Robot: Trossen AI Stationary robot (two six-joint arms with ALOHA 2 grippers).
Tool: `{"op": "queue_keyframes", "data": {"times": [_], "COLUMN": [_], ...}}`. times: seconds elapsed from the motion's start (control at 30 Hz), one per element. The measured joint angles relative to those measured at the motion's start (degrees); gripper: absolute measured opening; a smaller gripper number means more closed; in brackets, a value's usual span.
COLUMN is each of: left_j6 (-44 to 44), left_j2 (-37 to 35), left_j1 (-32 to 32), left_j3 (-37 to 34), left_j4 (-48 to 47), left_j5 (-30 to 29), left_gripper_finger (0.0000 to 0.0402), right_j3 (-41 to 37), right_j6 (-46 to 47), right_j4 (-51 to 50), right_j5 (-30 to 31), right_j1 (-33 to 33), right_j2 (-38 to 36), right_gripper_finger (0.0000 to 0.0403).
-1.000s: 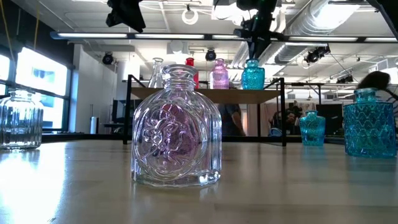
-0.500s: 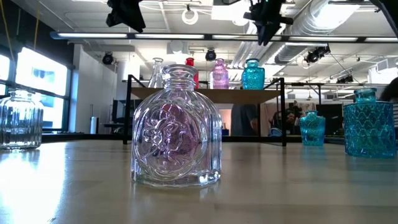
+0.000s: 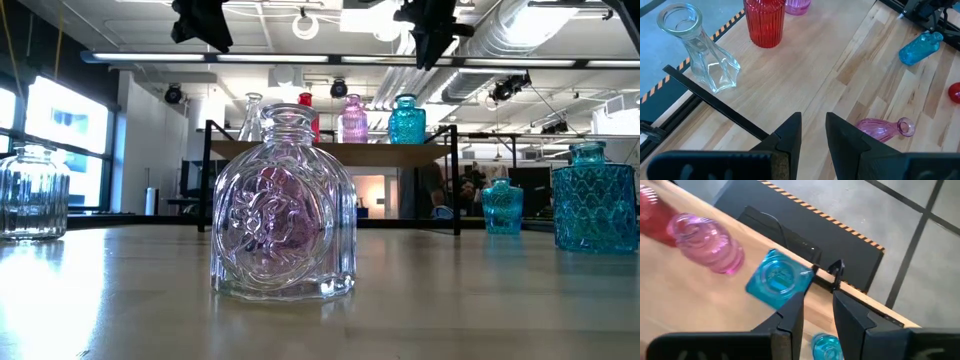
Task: Sort vases onto shelf
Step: Put the top blue vase on the shelf aligned with the other blue vase
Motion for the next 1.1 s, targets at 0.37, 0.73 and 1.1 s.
{"op": "queue_keyframes", "data": {"times": [0.37,0.73,1.1], "left_j6": [1.3,2.0,-1.0], "left_j2": [0.0,0.0,0.0], "left_j1": [0.0,0.0,0.0], "left_j3": [0.0,0.0,0.0], "left_j4": [-2.1,-3.7,-3.3], "left_j5": [0.0,0.0,0.0], "left_gripper_finger": [0.0081,0.0081,0.0081], "right_j3": [0.0,-6.9,-34.2], "right_j6": [3.9,5.4,7.3], "right_j4": [0.0,0.1,2.6], "right_j5": [-0.3,-0.8,-0.9], "right_j1": [2.2,-1.4,-1.3], "right_j2": [-2.9,-13.6,-33.3], "right_gripper_finger": [0.016,0.0165,0.0165]}}
